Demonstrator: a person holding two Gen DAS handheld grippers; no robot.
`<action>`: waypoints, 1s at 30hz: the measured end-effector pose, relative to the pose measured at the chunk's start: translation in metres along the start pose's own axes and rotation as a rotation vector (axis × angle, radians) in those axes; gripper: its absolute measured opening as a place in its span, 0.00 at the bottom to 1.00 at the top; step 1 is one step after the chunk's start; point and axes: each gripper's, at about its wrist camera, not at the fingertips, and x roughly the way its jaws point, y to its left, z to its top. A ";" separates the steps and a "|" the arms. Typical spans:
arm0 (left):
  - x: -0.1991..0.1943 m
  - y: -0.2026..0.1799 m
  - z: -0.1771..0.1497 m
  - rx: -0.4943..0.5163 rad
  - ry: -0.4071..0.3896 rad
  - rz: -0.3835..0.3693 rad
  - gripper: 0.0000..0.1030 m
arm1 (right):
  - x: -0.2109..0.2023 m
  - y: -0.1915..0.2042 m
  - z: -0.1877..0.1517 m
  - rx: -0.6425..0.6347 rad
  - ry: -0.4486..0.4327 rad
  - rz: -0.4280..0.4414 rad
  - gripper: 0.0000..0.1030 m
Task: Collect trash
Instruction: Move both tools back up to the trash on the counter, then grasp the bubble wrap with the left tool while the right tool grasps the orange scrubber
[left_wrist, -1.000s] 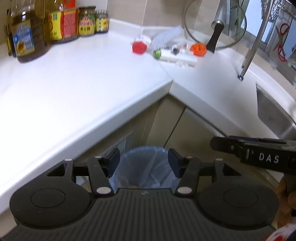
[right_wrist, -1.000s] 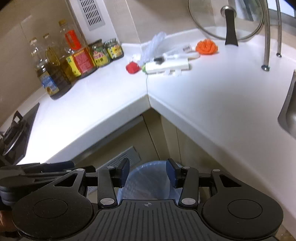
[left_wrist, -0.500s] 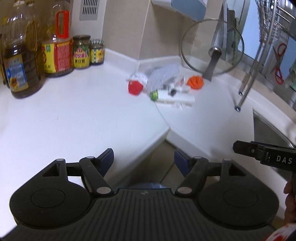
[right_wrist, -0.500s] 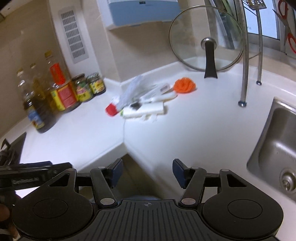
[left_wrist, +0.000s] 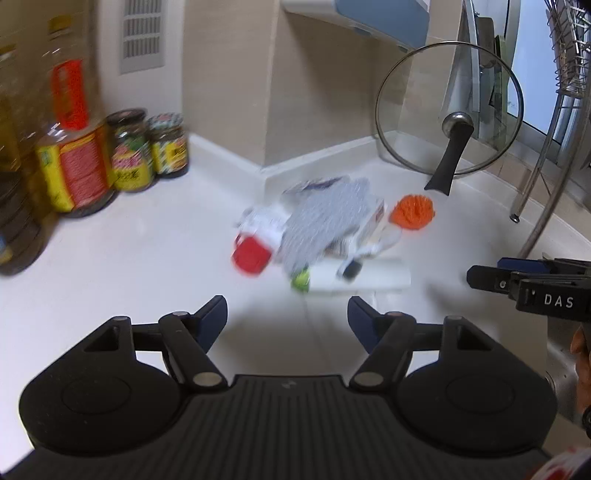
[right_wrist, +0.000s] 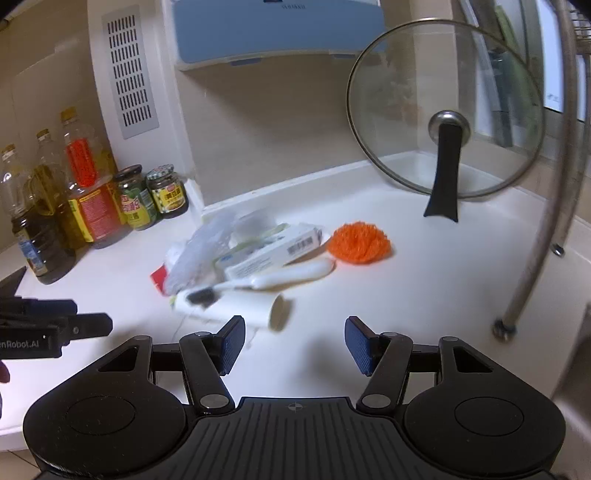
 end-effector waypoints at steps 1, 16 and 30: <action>0.007 -0.004 0.006 0.018 -0.007 -0.005 0.66 | 0.004 -0.003 0.004 -0.007 -0.004 0.013 0.58; 0.098 -0.039 0.048 0.230 0.069 -0.010 0.24 | 0.049 -0.039 0.014 0.032 0.046 0.034 0.58; 0.074 -0.028 0.081 0.160 -0.003 0.002 0.07 | 0.100 -0.072 0.054 0.005 0.014 -0.062 0.58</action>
